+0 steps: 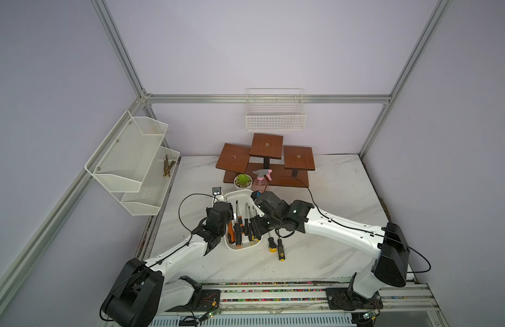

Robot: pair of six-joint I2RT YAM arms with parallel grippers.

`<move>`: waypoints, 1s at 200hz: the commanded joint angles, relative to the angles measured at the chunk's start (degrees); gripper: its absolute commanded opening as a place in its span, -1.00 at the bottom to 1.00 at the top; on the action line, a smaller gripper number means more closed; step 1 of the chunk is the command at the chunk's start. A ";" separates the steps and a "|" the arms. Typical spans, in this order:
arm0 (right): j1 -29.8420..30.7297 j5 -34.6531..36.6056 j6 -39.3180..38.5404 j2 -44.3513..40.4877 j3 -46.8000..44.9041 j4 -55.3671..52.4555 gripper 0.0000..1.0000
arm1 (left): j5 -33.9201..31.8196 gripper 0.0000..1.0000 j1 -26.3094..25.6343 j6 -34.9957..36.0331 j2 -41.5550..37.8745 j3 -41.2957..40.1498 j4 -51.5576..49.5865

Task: Take out the screwdriver from the storage box
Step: Pick up the screwdriver from the storage box, then place the screwdriver at the center of the board.

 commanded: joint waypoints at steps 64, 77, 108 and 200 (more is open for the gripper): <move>-4.66 3.62 1.88 -10.94 -15.67 -7.09 -1.00 | -0.61 -1.00 -0.27 -0.10 -0.33 1.79 2.83; -5.80 2.85 2.50 -12.01 -18.31 -5.75 -1.00 | -0.59 -1.00 -0.27 -0.05 -0.37 1.80 2.77; -8.56 0.74 3.63 -13.11 -24.00 -1.43 -1.00 | -0.61 -1.00 -0.27 -0.02 -0.39 1.71 2.80; -11.73 -5.28 4.54 -9.06 -28.96 6.69 -1.00 | -0.70 -1.00 -0.27 0.15 -0.30 1.78 2.90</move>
